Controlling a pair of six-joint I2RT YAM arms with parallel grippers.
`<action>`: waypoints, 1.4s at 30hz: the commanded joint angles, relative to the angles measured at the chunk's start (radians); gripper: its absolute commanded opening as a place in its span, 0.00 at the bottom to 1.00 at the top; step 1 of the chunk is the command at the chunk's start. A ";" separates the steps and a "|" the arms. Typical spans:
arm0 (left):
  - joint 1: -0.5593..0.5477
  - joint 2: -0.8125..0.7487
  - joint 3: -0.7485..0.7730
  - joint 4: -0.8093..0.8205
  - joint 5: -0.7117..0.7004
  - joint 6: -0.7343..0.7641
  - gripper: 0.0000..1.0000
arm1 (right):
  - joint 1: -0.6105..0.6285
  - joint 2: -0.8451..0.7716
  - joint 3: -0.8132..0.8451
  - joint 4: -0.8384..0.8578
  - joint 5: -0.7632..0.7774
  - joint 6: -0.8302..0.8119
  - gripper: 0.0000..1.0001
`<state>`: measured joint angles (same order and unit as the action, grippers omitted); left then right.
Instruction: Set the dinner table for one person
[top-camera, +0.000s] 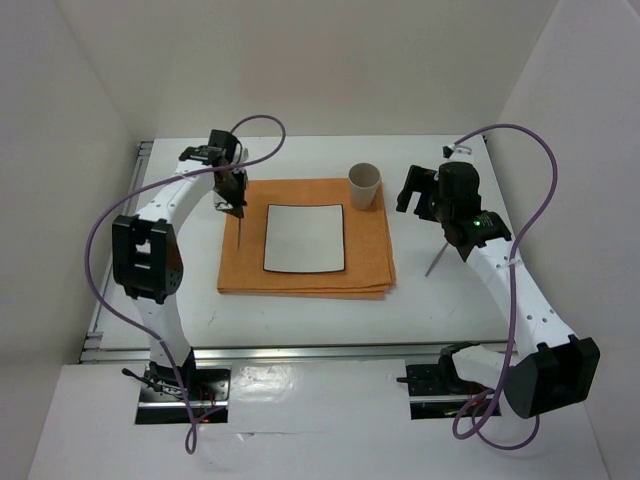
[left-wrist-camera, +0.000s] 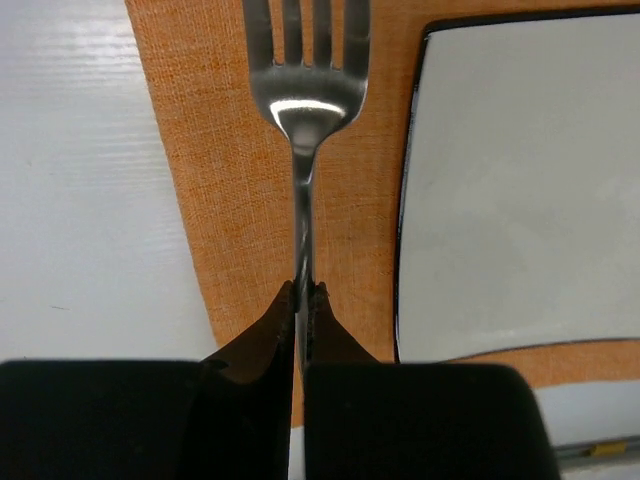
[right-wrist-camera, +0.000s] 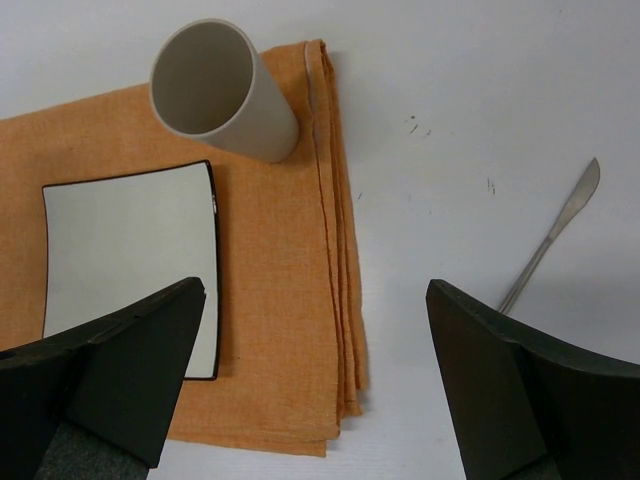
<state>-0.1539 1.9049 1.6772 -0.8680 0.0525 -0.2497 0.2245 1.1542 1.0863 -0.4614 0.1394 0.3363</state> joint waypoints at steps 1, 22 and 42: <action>-0.048 0.066 0.035 -0.055 -0.163 -0.143 0.00 | 0.003 -0.004 0.006 -0.008 0.014 0.021 1.00; -0.102 0.233 -0.002 -0.035 -0.174 -0.126 0.00 | 0.003 0.024 -0.003 -0.017 0.063 0.036 1.00; -0.075 0.243 0.027 -0.045 -0.129 -0.097 0.67 | -0.048 0.104 0.018 -0.175 0.138 0.127 1.00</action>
<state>-0.2367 2.1387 1.6775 -0.9012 -0.1051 -0.3622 0.1909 1.2667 1.0870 -0.6147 0.2527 0.4381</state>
